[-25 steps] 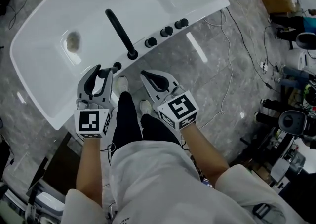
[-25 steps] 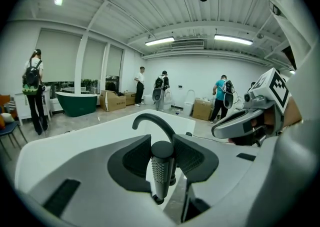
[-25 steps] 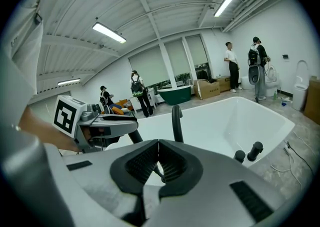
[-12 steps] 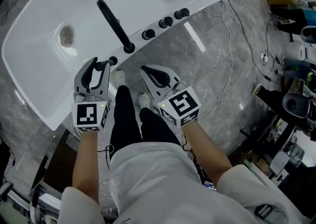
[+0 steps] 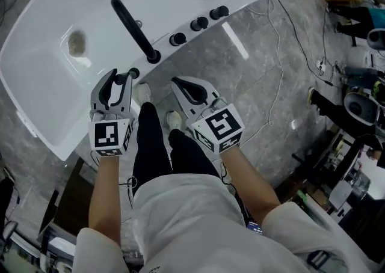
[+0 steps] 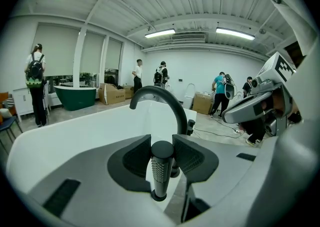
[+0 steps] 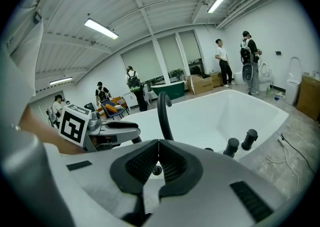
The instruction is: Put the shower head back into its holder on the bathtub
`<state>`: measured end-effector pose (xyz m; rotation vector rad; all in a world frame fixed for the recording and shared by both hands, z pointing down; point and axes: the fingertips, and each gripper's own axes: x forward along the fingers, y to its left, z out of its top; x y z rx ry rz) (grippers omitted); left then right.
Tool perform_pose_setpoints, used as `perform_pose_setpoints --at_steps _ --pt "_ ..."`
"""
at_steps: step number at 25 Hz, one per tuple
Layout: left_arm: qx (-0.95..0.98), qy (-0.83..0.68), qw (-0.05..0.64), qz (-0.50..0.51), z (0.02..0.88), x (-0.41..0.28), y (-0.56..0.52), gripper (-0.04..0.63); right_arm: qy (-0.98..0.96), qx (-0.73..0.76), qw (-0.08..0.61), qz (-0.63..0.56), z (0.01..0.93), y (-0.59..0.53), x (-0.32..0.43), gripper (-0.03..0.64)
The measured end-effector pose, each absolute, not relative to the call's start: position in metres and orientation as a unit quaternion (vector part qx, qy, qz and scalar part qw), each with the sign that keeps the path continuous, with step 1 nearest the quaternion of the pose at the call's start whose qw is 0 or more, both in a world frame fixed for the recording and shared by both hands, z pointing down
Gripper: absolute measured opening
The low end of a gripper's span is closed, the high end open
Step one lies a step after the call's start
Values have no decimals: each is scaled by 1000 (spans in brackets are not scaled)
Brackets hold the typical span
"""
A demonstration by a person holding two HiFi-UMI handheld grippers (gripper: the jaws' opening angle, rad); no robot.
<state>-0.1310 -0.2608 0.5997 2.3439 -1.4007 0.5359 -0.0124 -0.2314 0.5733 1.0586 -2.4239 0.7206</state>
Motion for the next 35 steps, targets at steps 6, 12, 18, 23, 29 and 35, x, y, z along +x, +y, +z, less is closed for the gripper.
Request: perform_pose_setpoints --at_steps 6,12,18,23,29,35 --pt "823 -501 180 199 613 -131 -262 141 -863 386 199 259 575 -231 -6 18" --pt "819 -503 183 206 623 -131 -260 142 -859 393 198 261 577 -231 0 18" --pt "816 -499 184 227 634 -128 -253 143 -858 395 195 262 574 -229 2 18" --pt "816 -498 179 232 635 -122 -253 144 -859 398 193 259 572 -227 8 17" --pt "817 -487 179 253 641 -114 -248 171 -864 395 185 251 563 -219 10 17" --pt "816 -494 160 252 611 -106 -235 190 -876 386 169 235 535 -205 20 18"
